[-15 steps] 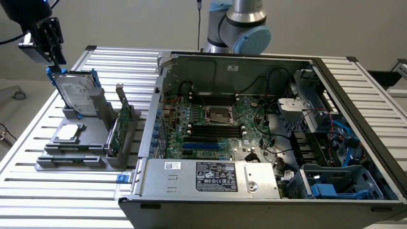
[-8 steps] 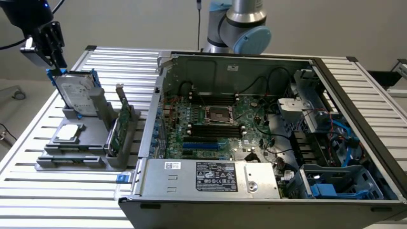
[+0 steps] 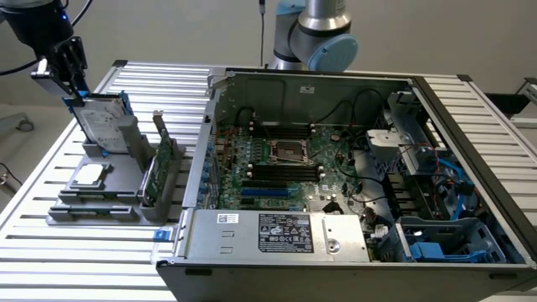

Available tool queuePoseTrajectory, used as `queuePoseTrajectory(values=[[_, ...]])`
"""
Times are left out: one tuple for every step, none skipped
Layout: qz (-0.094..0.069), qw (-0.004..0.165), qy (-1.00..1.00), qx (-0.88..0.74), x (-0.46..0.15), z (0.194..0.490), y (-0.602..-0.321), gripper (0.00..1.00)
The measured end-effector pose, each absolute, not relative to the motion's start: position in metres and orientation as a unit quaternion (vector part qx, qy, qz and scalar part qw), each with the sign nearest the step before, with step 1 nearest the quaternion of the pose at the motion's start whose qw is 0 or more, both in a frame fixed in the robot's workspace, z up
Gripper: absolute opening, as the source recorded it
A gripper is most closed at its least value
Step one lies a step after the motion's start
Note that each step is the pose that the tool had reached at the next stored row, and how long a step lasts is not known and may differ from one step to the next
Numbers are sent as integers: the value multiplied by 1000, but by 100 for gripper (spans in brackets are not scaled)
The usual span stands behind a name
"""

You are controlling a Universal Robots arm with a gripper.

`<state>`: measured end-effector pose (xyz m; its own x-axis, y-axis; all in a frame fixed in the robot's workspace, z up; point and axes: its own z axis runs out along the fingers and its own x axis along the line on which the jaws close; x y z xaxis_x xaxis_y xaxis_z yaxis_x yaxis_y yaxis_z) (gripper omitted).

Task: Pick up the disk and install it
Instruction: 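Pick up the disk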

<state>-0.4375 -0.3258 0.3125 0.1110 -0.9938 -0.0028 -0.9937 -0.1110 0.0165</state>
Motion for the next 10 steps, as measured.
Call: queuePoseTrajectory(values=[[-7,5,-667,745,-438,311,-326,42],[-7,5,-667,745,-438,309,-326,42],[-7,5,-667,745,-438,307,-326,42],[-7,5,-667,745,-438,305,-326,42],[-7,5,-667,745,-439,304,-326,42],[-7,5,-667,745,-439,302,-326,42],[-7,5,-667,745,-440,300,-326,42],[-7,5,-667,745,-440,298,-326,42],[-6,5,-667,745,-441,296,-326,42],[-6,5,-667,745,-441,294,-326,42]])
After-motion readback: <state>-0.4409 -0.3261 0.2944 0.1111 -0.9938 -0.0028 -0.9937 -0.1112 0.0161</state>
